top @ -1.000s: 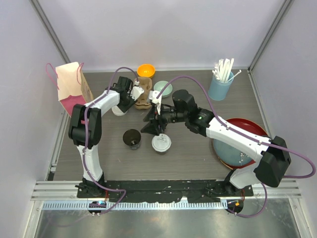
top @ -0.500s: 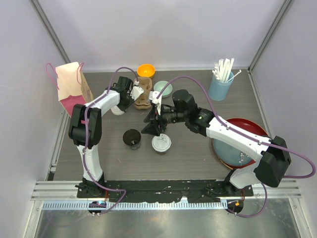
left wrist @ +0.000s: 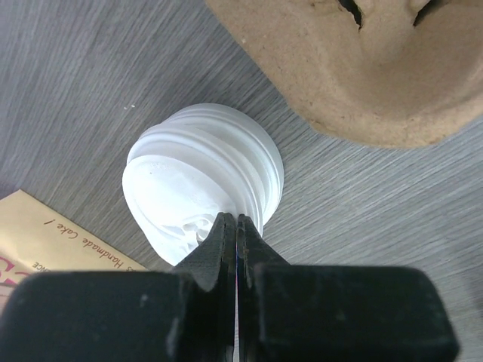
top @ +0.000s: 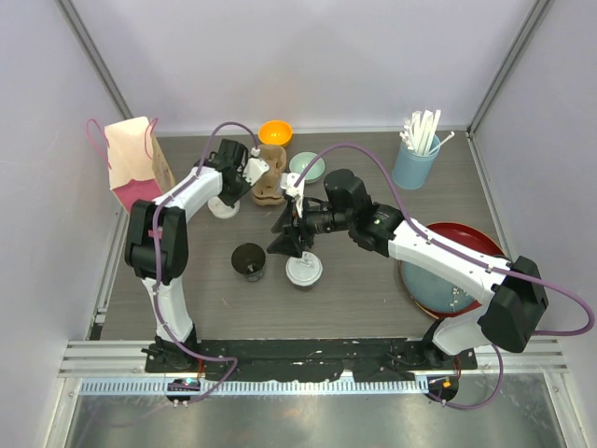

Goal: Pack the takeout coffee

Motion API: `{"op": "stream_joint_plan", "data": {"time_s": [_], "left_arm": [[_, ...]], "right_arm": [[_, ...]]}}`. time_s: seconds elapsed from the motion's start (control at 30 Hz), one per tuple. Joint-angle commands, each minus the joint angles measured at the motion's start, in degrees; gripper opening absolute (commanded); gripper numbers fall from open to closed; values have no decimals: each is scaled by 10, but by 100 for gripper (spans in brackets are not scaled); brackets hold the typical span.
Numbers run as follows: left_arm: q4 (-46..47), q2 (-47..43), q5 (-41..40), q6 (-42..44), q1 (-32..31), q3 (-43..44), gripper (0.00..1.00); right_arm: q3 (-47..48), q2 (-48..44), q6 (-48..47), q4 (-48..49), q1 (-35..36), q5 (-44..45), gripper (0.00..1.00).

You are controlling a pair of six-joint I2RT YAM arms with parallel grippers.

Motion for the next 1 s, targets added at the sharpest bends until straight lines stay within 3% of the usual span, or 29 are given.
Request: {"op": "stream_joint_plan", "data": {"time_s": [0.0,0.3,0.67,0.8,0.97], "left_arm": [[-12,-38,4,1,1,23,0],[-31,-78,21,-21,2,39,0],[-224,-243,204,-33,-2,39,0],[-273,-311,220,-13,-56,-15,0],[-271,-380,137,-12,-154,-97,0]], "right_arm": [[1,-23,-7,8,-2,-2,61],[0,-36,-8,-3,-2,5,61],[-31,-89,-11,-13,-5,64,61],[-53,-119,-8,-11,-9,91,62],[-79,-152,2,-3,-11,99,62]]}}
